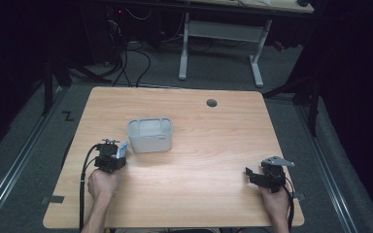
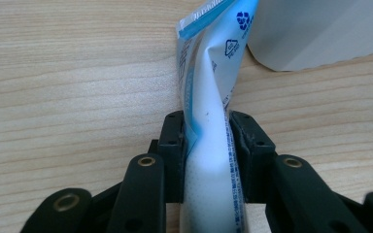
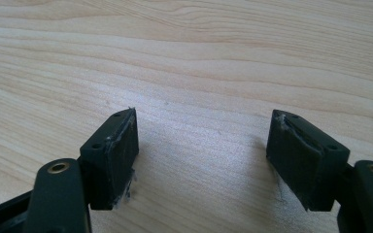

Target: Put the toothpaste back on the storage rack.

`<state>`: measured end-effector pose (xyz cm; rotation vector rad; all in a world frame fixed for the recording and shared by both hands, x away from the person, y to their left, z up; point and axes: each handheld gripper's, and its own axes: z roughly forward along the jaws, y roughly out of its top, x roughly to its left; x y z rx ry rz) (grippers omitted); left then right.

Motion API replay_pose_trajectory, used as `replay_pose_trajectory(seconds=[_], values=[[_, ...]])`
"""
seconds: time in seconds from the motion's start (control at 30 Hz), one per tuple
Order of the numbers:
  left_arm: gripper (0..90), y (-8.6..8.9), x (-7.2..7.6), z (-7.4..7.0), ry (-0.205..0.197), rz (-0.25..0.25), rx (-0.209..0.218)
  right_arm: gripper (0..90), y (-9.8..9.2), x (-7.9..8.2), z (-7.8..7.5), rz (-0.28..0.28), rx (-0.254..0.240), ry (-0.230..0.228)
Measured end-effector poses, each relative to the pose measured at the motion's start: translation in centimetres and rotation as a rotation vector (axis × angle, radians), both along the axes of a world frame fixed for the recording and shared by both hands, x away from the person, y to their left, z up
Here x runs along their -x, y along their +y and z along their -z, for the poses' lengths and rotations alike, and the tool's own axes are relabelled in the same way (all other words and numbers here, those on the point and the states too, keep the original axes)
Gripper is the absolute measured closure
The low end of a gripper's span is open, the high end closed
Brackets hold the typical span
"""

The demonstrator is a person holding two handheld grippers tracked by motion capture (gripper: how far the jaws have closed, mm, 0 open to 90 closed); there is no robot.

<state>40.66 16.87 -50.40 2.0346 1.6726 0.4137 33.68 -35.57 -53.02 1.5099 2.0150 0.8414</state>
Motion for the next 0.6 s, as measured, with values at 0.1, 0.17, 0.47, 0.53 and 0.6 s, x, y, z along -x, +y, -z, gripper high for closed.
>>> replay_pose_trajectory(seconds=[0.1, 0.17, 0.47, 0.53, 0.6], values=[[69.4, 0.2, 0.4, -0.5, -0.017, 0.002, 0.009, 27.4, 0.0, 0.0, 0.0, -0.001, 0.002, 0.000], [69.5, 0.4, 0.6, -0.8, -0.021, 0.007, 0.019, 27.3, 0.0, 0.0, 0.0, -0.001, 0.001, 0.000], [69.7, 1.2, 1.6, -2.7, -0.055, 0.023, 0.040, 27.3, 0.0, 0.0, 0.0, -0.002, 0.000, 0.001], [69.8, 1.1, 1.7, -3.2, -0.067, 0.031, 0.044, 27.3, 0.0, 0.0, 0.0, -0.002, 0.000, 0.000], [69.8, 1.2, 1.8, -3.8, -0.076, 0.038, 0.049, 27.3, 0.0, 0.0, 0.0, -0.002, -0.001, 0.001]])
